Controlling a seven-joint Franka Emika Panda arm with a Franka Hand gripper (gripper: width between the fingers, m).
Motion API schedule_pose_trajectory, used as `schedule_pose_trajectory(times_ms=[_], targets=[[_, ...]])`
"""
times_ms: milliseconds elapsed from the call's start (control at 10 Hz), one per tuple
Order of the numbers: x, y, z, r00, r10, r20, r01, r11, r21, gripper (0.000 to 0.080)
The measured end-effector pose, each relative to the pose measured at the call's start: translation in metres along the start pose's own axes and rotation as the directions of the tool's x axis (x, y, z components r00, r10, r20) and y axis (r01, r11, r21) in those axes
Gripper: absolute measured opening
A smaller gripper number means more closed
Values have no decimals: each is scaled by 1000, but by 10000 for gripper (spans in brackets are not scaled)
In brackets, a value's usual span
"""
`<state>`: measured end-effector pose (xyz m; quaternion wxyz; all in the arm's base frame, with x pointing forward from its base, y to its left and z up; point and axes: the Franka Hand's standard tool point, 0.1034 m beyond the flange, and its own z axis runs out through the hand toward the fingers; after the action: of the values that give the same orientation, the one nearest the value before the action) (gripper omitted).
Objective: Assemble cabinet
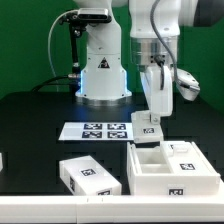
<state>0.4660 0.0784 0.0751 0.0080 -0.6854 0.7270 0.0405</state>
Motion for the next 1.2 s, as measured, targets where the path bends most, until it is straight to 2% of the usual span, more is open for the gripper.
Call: schedule_pose_trajectory(times_ms=[300,600,700,900,1100,1200], targets=[[4,-11,-6,1000,-3,0,3,1000,8,64],[5,-32,-18,1000,2,6,-2,1000,27,64],[5,-33,-18,1000,4,6,-4,1000,28,64],[5,-25,-13,1000,4,4,-4,1000,14,64],[8,-10,-3,1000,5,-5,-5,1000,-5,64],[8,-7,1,1000,-1,-13,1,1000,0,64]])
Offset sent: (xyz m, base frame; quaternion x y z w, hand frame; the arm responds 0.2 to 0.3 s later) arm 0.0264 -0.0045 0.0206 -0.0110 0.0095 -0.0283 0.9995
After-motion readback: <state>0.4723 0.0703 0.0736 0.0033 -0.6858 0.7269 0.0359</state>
